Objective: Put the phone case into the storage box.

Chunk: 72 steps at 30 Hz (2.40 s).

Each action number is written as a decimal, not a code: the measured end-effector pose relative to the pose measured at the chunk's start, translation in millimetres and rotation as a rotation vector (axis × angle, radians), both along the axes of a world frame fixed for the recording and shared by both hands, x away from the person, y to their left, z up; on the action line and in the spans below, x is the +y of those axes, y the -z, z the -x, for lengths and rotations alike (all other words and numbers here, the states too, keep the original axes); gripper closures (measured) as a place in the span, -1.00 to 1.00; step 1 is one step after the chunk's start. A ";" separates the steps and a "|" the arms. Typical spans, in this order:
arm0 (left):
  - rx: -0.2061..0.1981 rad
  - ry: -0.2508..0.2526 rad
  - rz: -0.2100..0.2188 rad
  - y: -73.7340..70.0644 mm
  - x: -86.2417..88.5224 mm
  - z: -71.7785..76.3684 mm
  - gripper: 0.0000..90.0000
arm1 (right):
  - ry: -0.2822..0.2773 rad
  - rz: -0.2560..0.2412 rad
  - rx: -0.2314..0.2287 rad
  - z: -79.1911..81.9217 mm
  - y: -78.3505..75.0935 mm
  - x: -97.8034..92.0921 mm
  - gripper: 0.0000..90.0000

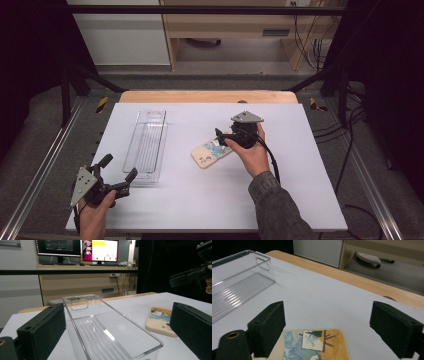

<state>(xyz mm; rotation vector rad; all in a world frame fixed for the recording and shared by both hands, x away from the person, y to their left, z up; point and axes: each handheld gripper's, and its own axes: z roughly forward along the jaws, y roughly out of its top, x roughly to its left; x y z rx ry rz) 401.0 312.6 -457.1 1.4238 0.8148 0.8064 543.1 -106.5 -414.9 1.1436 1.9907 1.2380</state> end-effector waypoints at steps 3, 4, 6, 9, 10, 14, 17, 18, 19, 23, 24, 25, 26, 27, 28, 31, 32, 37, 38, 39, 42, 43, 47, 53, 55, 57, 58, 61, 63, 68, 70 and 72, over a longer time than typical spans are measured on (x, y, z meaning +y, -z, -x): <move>0.001 0.000 0.002 0.0 0.2 -0.1 -0.99 | 0.002 -0.007 0.016 -5.4 6.3 2.5 -0.60; 0.001 0.000 0.004 0.0 0.2 0.1 -0.99 | 0.002 -0.003 0.016 -6.5 7.7 2.9 -0.57; 0.001 -0.001 0.005 0.0 0.4 0.1 -0.99 | -0.001 -0.004 0.025 -8.7 10.8 4.5 -0.47; 0.001 0.000 0.006 0.0 0.3 0.0 -0.99 | 0.000 0.008 0.035 -12.1 16.0 7.4 -0.35; 0.001 0.000 0.006 0.0 0.2 0.0 -0.99 | -0.001 0.010 0.038 -12.7 17.0 7.9 -0.30; 0.000 0.001 0.002 -0.1 0.1 0.0 -0.99 | 0.004 0.012 0.049 -16.3 22.8 11.5 -0.06; 0.001 0.000 0.005 0.0 0.1 0.1 -0.99 | -0.004 0.021 0.049 -18.5 27.4 15.1 0.12; 0.000 0.000 0.006 -0.1 0.1 0.1 -0.99 | -0.006 0.024 0.051 -19.4 29.0 16.2 0.17; 0.000 0.000 0.006 -0.1 0.2 0.1 -0.99 | -0.009 0.028 0.053 -20.0 30.4 17.0 0.26; 0.000 0.000 0.004 0.0 0.2 -0.2 -0.99 | -0.021 0.035 0.066 -22.8 36.5 20.8 0.50; 0.000 0.000 0.003 0.0 0.2 -0.2 -0.99 | -0.021 0.040 0.069 -23.6 38.3 21.7 0.56; 0.000 0.000 0.003 0.0 0.1 -0.2 -0.99 | -0.026 0.038 0.075 -24.8 41.4 23.4 0.66; 0.000 0.000 0.003 0.0 0.1 -0.1 -0.99 | -0.026 0.038 0.075 -24.8 41.4 23.4 0.66; 0.000 0.000 0.004 -0.1 0.0 0.1 -0.99 | -0.031 0.037 0.076 -25.4 42.7 24.2 0.71; 0.000 -0.001 0.005 -0.1 0.1 0.2 -0.99 | -0.030 0.038 0.081 -25.8 43.7 25.0 0.75; 0.000 -0.002 0.007 -0.1 0.4 0.1 -0.99 | -0.038 0.040 0.087 -27.1 46.9 26.7 0.86; 0.000 -0.002 0.007 -0.1 0.3 0.0 -0.99 | -0.039 0.043 0.090 -27.5 47.9 27.0 0.89; -0.001 0.000 0.006 -0.2 0.1 0.1 -0.99 | -0.044 0.031 0.104 -29.3 51.5 28.6 0.98; -0.001 0.000 0.006 -0.2 0.1 0.1 -0.99 | -0.046 0.030 0.107 -29.6 52.3 29.2 0.99; -0.001 0.000 0.006 -0.2 0.2 0.1 -0.99 | -0.047 0.027 0.111 -29.9 53.2 29.9 1.00; -0.001 -0.001 0.008 -0.2 0.4 0.1 -0.99 | -0.050 0.033 0.124 -31.0 56.7 32.5 1.00; 0.000 -0.001 0.008 -0.2 0.4 0.1 -0.99 | -0.050 0.033 0.134 -31.1 57.8 33.4 1.00; 0.000 0.002 0.006 -0.3 0.0 0.6 -0.99 | -0.049 0.043 0.150 -33.0 62.6 37.0 1.00; 0.000 0.002 0.011 -0.4 0.4 1.8 -0.99 | -0.045 0.051 0.173 -40.1 67.3 43.5 1.00; 0.001 0.002 0.016 -0.3 0.4 1.9 -0.99 | -0.045 0.064 0.174 -43.4 67.3 46.5 1.00; 0.001 0.003 0.014 -0.2 0.4 1.6 -0.99 | -0.038 0.072 0.189 -46.4 67.7 49.4 1.00; 0.002 0.004 0.015 -0.1 0.2 1.5 -0.99 | -0.036 0.071 0.187 -48.0 68.3 50.6 1.00; 0.001 0.006 0.015 -0.2 0.1 1.8 -0.99 | -0.030 0.084 0.208 -51.9 72.3 52.9 1.00; 0.001 0.006 0.016 -0.2 0.2 1.8 -0.99 | -0.025 0.096 0.221 -53.0 74.7 53.1 1.00; 0.005 0.009 0.016 0.1 -0.8 1.6 -0.99 | -0.029 0.110 0.235 -54.8 74.7 53.0 1.00; 0.003 0.011 0.013 -0.1 -1.0 2.0 -0.99 | -0.032 0.120 0.253 -56.0 72.8 53.6 1.00; 0.002 0.011 0.014 -0.2 -1.0 2.0 -0.99 | -0.035 0.137 0.265 -56.0 71.4 53.9 1.00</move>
